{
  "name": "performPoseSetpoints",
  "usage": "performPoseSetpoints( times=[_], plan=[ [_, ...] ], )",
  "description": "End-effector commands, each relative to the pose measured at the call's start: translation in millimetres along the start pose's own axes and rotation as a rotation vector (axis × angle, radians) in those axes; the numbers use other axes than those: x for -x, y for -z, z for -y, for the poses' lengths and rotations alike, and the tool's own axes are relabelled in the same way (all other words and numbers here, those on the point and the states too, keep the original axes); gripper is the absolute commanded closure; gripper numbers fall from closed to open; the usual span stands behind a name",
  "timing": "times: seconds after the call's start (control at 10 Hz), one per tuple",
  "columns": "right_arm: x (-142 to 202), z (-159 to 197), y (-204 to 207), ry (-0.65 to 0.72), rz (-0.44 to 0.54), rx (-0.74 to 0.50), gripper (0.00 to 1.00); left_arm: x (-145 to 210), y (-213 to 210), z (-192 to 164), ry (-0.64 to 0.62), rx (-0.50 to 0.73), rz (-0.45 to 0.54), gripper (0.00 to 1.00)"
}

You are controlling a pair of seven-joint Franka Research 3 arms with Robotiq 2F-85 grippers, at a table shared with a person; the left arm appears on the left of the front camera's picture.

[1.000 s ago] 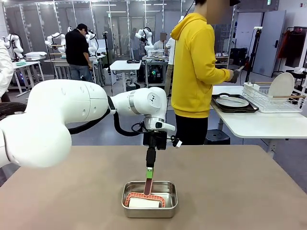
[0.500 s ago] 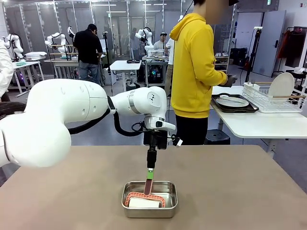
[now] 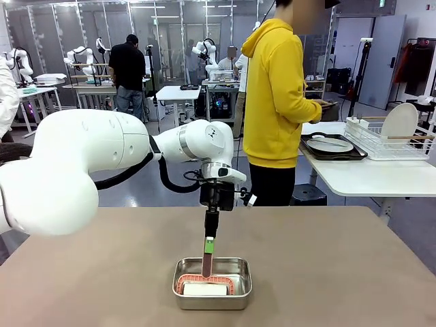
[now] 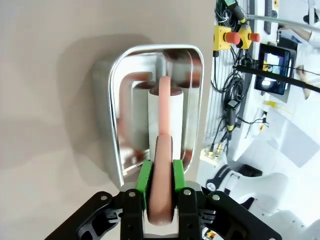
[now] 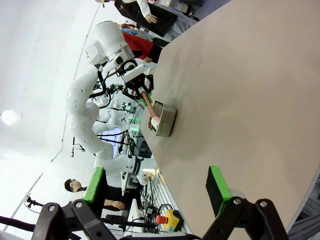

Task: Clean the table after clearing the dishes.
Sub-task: When the right (or left) Handle tray is removed, use the right hand (or left hand) to clean the right (or left) side of the table with the Lint Roller.

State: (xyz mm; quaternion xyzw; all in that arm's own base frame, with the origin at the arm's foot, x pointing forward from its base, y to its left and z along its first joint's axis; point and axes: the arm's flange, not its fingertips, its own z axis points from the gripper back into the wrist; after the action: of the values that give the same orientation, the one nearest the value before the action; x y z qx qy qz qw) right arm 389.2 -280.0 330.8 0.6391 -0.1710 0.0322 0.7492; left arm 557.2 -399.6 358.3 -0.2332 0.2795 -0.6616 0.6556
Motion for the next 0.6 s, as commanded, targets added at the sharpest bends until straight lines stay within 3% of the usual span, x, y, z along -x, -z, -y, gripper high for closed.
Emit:
performPoseSetpoints(
  times=[0.0, 0.3, 0.4, 0.5],
  plan=[
    [2, -3, 0, -0.010, 0.004, -0.002, 0.00, 3, -9, 4, -0.065, 0.043, -0.010, 1.00],
    [2, -3, 0, -0.010, 0.004, -0.002, 0.00, 8, -22, 15, -0.094, 0.006, 0.044, 1.00],
    [2, -3, 0, -0.010, 0.004, -0.002, 0.00, 14, -32, 27, -0.148, -0.038, 0.061, 0.95],
    [2, -3, 0, -0.010, 0.004, -0.002, 0.00, 20, -43, 43, -0.170, -0.080, 0.074, 1.00]
  ],
)
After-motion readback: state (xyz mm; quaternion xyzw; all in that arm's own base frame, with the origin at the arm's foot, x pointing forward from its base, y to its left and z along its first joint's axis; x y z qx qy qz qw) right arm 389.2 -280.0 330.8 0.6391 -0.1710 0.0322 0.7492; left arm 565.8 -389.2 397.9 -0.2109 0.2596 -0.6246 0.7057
